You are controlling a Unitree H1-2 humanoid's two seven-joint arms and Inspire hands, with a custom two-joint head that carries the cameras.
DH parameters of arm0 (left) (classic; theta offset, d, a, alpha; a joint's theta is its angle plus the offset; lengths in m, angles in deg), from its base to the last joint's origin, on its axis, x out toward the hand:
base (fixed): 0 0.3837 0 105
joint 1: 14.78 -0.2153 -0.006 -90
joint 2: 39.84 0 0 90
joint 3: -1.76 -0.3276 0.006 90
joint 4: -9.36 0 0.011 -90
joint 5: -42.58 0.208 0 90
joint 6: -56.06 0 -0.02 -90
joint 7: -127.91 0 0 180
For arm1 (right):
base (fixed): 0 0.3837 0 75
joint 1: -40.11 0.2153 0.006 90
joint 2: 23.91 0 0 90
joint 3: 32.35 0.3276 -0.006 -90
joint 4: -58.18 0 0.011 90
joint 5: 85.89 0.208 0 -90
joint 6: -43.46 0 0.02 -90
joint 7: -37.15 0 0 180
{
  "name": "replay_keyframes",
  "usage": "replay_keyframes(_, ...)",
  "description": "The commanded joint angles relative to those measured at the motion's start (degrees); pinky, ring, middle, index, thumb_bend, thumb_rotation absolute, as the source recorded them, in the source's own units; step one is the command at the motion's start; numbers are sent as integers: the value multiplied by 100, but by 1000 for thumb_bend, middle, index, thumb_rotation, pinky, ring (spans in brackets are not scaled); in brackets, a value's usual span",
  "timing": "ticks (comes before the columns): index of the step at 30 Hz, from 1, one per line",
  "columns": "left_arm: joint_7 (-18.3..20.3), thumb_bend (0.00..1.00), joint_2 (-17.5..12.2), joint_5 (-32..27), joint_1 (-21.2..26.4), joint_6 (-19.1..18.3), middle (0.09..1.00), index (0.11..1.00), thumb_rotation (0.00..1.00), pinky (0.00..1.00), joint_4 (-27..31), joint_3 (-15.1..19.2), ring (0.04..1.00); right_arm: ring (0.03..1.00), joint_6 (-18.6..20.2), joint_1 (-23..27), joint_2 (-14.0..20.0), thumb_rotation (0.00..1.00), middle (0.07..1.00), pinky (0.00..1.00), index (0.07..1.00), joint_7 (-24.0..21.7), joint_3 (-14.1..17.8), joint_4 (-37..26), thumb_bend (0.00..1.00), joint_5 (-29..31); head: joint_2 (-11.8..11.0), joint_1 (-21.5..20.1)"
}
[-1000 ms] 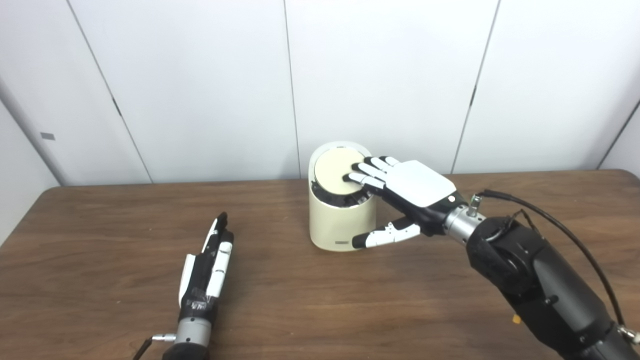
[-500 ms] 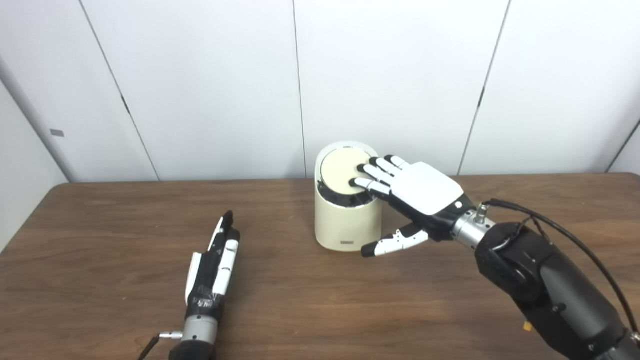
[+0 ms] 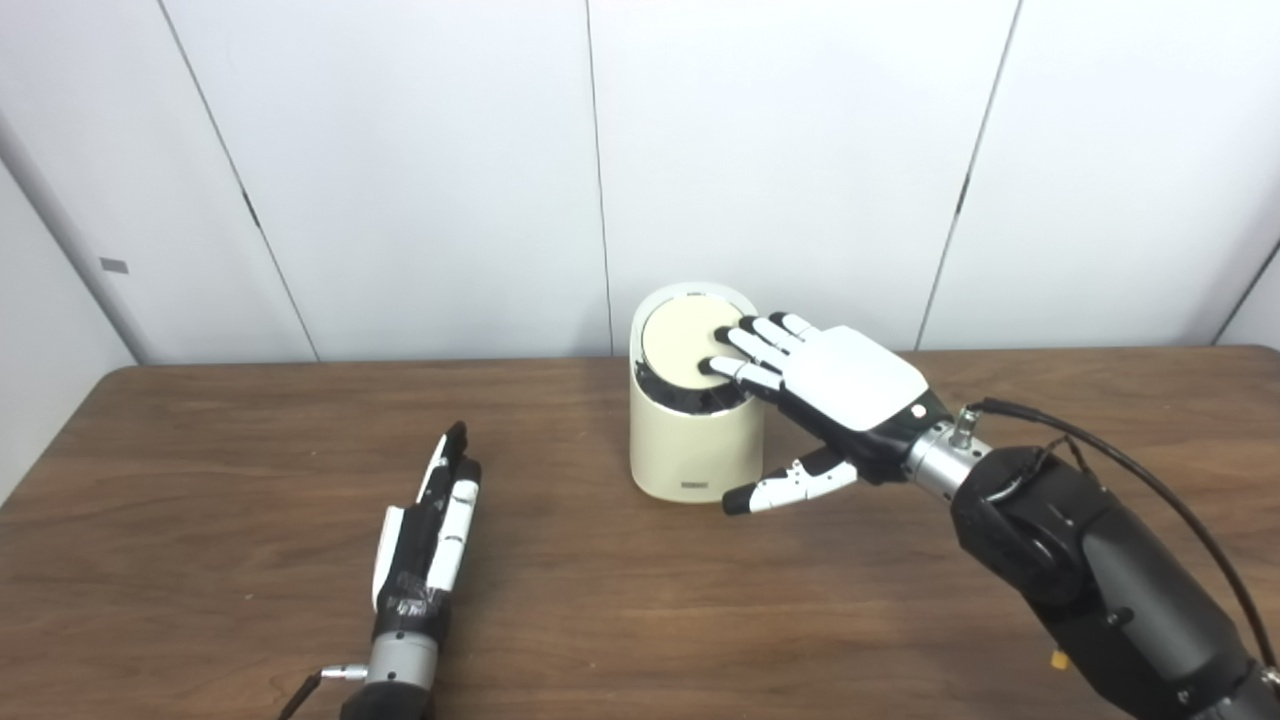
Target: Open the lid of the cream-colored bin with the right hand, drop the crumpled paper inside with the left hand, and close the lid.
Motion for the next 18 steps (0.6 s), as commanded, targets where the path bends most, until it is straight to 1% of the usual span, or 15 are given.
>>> replay_keyframes(1, -8, 523, 75, 20, -180, -85, 1000, 1000, 899, 1000, -15, -71, 1000, 1000, 40, 34, 38, 1000, 996, 1000, 802, -317, -39, -13, 624, -29, 8, 13)
replay_keyframes(4, -2, 531, 88, -26, -182, -117, 1000, 1000, 888, 1000, 19, -62, 1000, 1000, 49, 36, 43, 1000, 1000, 1000, 756, -372, -47, -3, 630, -40, 18, 17)
replay_keyframes(6, -9, 535, 89, -11, -181, -123, 1000, 1000, 895, 1000, 29, -65, 1000, 1000, 55, 33, 42, 1000, 1000, 1000, 742, -391, -41, -3, 633, -24, 19, 21)
replay_keyframes(10, -3, 539, 82, -3, -194, -133, 1000, 1000, 894, 1000, 55, -70, 1000, 1000, 67, 34, 40, 1000, 1000, 1000, 755, -408, -38, 18, 636, -17, 28, 24)
replay_keyframes(13, 8, 530, 78, -25, -190, -111, 1000, 1000, 893, 1000, 24, -65, 1000, 1000, 89, 15, 8, 1000, 1000, 1000, 782, -362, 16, 5, 631, 66, 28, 24)
replay_keyframes(16, 27, 514, 82, -68, -190, -105, 1000, 1000, 880, 1000, 12, -57, 1000, 1000, 111, -12, -35, 1000, 1000, 1000, 846, -291, 85, -18, 628, 154, 28, 24)
replay_keyframes(18, 55, 467, 81, -122, -189, -117, 1000, 1000, 832, 1000, 5, -49, 1000, 1000, 121, -32, -72, 1000, 1000, 1000, 924, -250, 138, -37, 621, 222, 28, 24)
